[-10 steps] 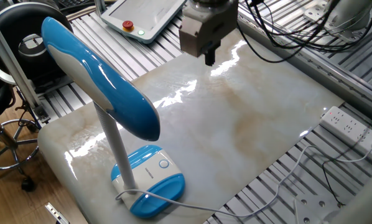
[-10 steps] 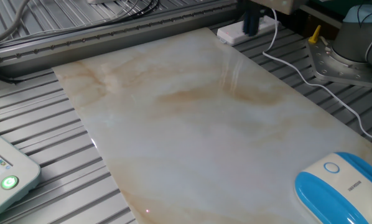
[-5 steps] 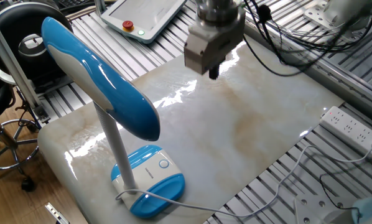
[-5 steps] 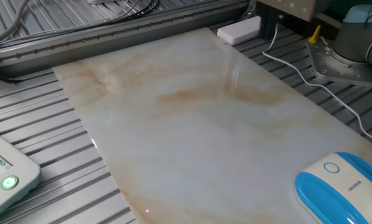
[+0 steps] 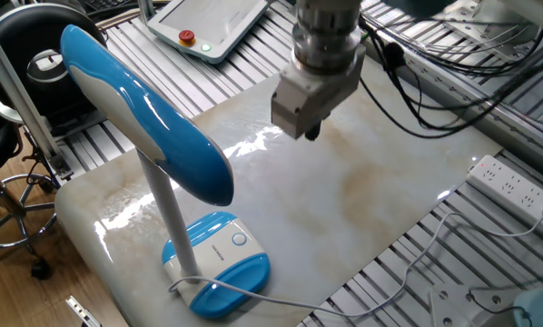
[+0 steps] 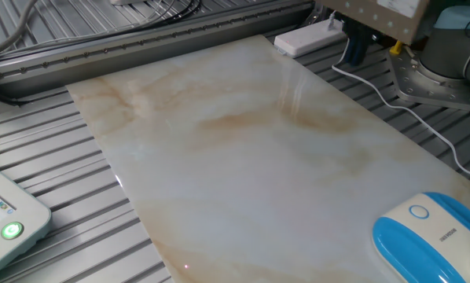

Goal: Turn on the desk lamp by pressing the button

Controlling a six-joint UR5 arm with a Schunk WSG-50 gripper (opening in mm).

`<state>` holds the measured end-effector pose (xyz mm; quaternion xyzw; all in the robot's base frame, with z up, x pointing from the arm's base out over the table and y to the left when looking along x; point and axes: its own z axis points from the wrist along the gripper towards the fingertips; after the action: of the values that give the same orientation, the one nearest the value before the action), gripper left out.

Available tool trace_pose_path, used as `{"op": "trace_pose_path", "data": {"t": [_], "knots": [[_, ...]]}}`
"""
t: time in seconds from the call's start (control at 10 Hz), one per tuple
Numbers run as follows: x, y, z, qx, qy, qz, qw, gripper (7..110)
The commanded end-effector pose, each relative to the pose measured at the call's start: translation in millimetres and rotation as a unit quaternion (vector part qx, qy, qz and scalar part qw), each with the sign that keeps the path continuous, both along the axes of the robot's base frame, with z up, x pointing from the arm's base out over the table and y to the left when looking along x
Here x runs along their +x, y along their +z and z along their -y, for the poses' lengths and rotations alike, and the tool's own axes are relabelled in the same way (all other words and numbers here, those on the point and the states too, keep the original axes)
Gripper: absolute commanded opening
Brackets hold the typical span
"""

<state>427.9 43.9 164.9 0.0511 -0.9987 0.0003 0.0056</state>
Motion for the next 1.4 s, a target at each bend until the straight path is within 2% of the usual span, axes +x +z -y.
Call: {"op": "trace_pose_path", "data": {"t": [0.0, 0.2, 0.4, 0.5, 0.6, 0.7, 0.8, 0.9, 1.0, 1.1, 1.2, 1.3], "knots": [[-6.5, -8.1, -15, 0.011, 0.041, 0.016, 0.9990, 7], [-2.5, -9.6, -16, 0.013, 0.123, 0.024, 0.9921, 7], [3.8, -9.9, -10, -0.001, 0.140, 0.033, 0.9896, 7], [10.3, -10.4, -1, -0.023, 0.157, 0.039, 0.9865, 7], [15.6, -10.7, -4, -0.018, 0.136, 0.051, 0.9892, 7], [26.6, -10.2, -6, -0.019, 0.197, 0.069, 0.9777, 7], [23.3, -11.9, -8, -0.013, 0.200, 0.060, 0.9779, 7], [8.4, -12.9, -4, -0.017, 0.207, 0.026, 0.9779, 7], [10.5, -11.4, -6, -0.017, 0.242, 0.026, 0.9698, 7], [19.8, -10.5, -15, -0.008, 0.267, 0.047, 0.9626, 7], [-0.3, -12.0, -29, 0.027, 0.391, 0.020, 0.9199, 7], [-22.5, -11.0, -41, 0.066, 0.430, -0.011, 0.9004, 7]]}}
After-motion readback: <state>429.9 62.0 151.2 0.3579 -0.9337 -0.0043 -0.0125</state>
